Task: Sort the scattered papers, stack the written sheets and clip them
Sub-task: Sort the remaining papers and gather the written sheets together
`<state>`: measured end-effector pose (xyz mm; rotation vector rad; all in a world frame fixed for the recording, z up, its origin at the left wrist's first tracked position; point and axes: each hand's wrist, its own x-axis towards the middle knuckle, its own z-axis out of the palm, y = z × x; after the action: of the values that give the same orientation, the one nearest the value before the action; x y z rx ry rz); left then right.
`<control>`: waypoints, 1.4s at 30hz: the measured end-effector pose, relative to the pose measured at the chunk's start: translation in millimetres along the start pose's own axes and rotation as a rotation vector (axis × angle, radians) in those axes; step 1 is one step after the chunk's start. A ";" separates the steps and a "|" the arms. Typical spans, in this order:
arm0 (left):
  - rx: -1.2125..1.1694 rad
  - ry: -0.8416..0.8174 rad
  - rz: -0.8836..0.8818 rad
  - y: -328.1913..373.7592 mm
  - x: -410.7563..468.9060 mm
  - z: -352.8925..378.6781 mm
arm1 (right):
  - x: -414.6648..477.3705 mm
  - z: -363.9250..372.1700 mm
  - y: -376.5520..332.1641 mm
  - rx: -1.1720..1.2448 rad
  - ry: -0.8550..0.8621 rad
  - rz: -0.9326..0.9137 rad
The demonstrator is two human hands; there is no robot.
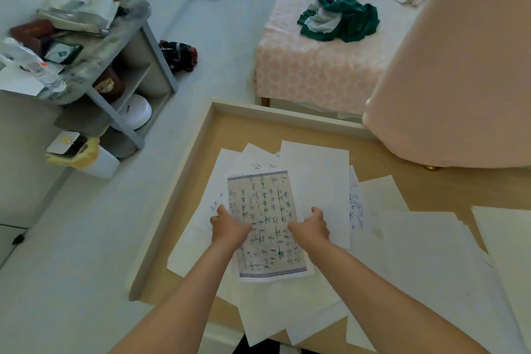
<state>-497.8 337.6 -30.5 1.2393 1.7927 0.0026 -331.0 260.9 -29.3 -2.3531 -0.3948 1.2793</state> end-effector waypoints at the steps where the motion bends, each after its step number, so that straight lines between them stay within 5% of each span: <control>1: -0.081 -0.039 0.006 -2.4 3.3 -2.5 | 0.0 0.2 -0.1 0.035 -0.017 0.033; 7: -0.234 -0.231 0.230 3.7 13.0 -22.1 | 13.8 -22.8 2.7 0.032 0.084 -0.043; 10: -0.150 -0.292 0.275 12.1 17.9 -24.4 | 20.6 -39.3 -4.2 0.217 0.043 0.010; 14: -0.270 -0.332 0.217 23.4 18.4 -17.9 | 28.2 -41.0 -7.5 0.181 0.007 0.026; 18: -0.312 -0.278 0.228 22.1 18.9 -20.4 | 31.6 -49.9 3.7 -0.390 0.234 -0.115; 22: -0.175 -0.318 0.214 9.1 22.4 -36.2 | 32.7 -60.7 29.6 -0.735 0.074 -0.242; 24: -0.067 -0.253 0.225 4.8 21.9 -37.0 | 29.3 -58.1 35.2 -0.784 0.052 -0.299; 29: 0.138 0.235 0.462 13.4 1.0 -40.4 | 24.3 -59.8 36.7 -0.857 0.034 -0.353; 32: -0.083 0.134 0.507 32.7 -10.6 -49.5 | 23.5 -67.6 27.0 -0.627 0.063 -0.446; 36: -0.426 -0.083 0.355 55.5 -19.3 -50.7 | 14.7 -85.3 -5.9 0.292 -0.252 -0.286; 39: -0.394 -0.110 0.315 67.0 -20.4 -29.7 | 20.4 -107.7 -14.1 0.345 -0.305 -0.242; 42: -0.355 -0.118 0.297 76.5 -19.0 3.4 | 32.6 -121.8 -2.0 0.335 -0.114 -0.173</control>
<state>-438.1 359.6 16.2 1.2055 1.4193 0.3921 -210.8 248.4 6.7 -1.9318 -0.3772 1.2892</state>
